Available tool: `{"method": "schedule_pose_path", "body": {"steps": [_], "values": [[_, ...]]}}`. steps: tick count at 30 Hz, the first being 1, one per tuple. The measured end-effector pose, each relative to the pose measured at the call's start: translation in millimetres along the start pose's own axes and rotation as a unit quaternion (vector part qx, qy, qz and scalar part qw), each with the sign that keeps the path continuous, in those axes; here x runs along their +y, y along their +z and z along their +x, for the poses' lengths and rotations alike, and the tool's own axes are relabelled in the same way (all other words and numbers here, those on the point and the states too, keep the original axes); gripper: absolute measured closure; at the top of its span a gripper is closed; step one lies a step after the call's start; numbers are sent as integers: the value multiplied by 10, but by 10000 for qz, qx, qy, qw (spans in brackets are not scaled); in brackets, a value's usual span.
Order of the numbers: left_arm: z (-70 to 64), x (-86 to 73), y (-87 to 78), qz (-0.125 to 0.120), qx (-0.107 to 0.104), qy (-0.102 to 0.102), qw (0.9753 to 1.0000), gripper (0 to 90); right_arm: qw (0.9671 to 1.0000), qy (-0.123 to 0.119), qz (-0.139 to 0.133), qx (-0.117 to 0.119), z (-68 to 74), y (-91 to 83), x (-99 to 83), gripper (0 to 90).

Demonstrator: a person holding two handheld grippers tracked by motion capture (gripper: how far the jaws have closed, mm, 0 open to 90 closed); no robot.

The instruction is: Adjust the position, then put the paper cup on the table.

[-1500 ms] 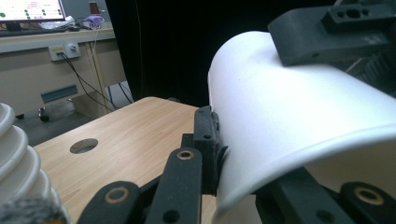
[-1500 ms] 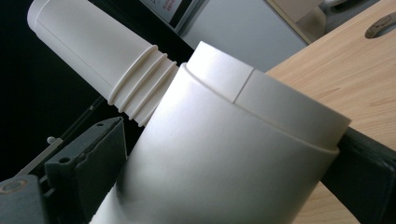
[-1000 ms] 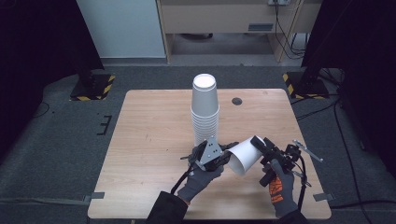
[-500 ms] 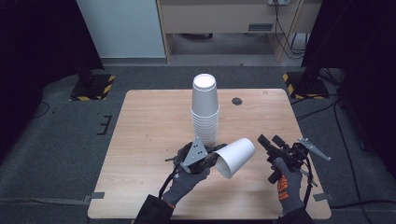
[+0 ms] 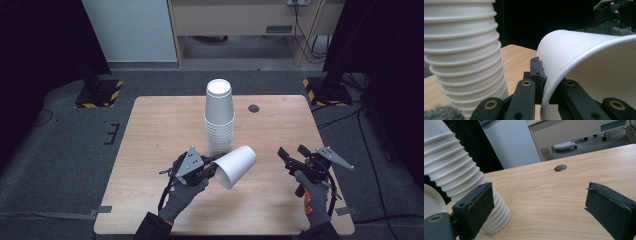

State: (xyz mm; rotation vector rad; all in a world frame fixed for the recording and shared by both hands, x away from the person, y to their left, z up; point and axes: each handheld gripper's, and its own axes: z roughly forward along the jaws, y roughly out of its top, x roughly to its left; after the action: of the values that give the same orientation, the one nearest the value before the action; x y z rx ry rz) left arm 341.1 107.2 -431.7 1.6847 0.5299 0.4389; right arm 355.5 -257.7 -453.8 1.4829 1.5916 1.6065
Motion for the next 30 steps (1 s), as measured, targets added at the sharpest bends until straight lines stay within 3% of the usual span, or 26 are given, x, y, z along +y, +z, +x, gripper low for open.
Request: {"method": "schedule_pose_path", "body": {"steps": [16, 30], "values": [[258, -154, -430, 238, 287, -325, 9988, 852, 9974, -560, 328, -326, -36, 30, -43, 82], [487, -193, -894, 223, 666, -578, 9959, 853, 9962, -626, 470, -392, -57, 44, -77, 79]]}}
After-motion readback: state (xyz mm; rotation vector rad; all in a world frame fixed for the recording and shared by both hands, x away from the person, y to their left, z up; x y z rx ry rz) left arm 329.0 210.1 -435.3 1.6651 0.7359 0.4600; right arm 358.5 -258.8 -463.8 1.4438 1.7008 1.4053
